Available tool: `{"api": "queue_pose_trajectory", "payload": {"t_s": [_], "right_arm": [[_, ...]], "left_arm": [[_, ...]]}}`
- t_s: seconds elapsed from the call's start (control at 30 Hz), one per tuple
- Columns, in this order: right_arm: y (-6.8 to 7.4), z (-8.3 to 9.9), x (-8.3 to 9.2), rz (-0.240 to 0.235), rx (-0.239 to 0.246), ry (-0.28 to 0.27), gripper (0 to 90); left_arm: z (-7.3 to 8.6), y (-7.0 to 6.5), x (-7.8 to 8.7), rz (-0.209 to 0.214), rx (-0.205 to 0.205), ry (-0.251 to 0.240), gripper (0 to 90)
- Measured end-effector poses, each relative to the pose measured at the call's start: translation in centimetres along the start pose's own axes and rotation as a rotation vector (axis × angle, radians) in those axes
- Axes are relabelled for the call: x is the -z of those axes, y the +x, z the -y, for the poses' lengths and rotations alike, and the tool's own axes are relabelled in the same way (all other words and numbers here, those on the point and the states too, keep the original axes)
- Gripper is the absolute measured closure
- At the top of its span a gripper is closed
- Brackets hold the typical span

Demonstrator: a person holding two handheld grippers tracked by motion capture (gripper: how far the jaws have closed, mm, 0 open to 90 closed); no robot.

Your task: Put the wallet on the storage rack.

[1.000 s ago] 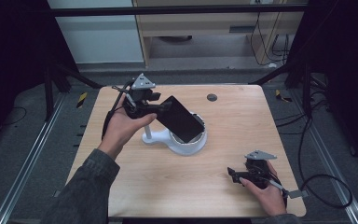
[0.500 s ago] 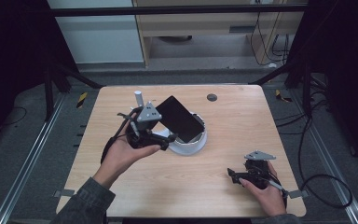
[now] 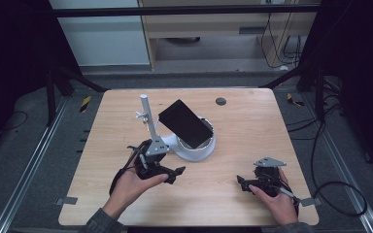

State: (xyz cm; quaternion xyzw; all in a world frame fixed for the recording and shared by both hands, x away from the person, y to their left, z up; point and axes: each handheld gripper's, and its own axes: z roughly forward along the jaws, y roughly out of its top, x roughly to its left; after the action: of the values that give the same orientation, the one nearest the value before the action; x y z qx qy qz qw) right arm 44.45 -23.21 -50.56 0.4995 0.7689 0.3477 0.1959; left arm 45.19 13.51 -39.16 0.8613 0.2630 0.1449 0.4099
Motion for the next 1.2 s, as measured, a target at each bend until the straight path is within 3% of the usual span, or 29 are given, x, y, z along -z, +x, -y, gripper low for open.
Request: {"api": "queue_pose_trajectory", "payload": {"t_s": [0.1,0.13,0.17,0.2,0.33,0.47,0.6,0.63,0.9,1.0,1.2], "right_arm": [[0.1,0.0,0.0,-0.002,-0.001,0.004,4.6],[0.1,0.0,0.0,-0.001,0.000,0.004,4.6],[0.1,0.1,0.0,-0.001,-0.001,0.005,4.6],[0.1,0.1,0.0,-0.002,0.000,0.006,4.6],[0.2,0.1,-0.2,0.000,0.008,0.010,4.6],[0.3,0.1,-0.2,0.000,0.010,0.012,4.6],[0.3,0.1,-0.3,0.001,0.011,0.015,4.6],[0.3,0.1,-0.4,-0.002,0.008,0.015,4.6],[0.4,0.2,-0.7,0.004,0.030,0.009,2.3],[0.6,0.2,-0.9,0.015,0.056,0.013,0.4],[0.7,0.2,-0.9,0.014,0.047,0.015,0.3]], "left_arm": [[1.7,0.3,-0.7,-0.006,0.011,0.027,8.2],[2.9,0.6,-1.0,0.001,0.034,0.040,7.9],[2.9,0.6,-1.0,0.001,0.034,0.040,7.7],[4.3,1.0,-1.2,-0.007,0.053,0.049,7.7],[6.7,2.0,-1.3,-0.043,0.092,0.068,7.5],[8.8,3.2,-1.1,-0.088,0.109,0.089,7.0],[10.3,4.2,-1.0,-0.111,0.151,0.087,7.1],[11.1,4.7,-1.0,-0.134,0.163,0.095,7.1],[13.4,6.3,-1.5,-0.170,0.215,0.123,7.2],[13.7,6.6,-1.5,-0.199,0.199,0.125,5.9],[14.2,7.3,-1.3,-0.210,0.207,0.108,2.3]]}}
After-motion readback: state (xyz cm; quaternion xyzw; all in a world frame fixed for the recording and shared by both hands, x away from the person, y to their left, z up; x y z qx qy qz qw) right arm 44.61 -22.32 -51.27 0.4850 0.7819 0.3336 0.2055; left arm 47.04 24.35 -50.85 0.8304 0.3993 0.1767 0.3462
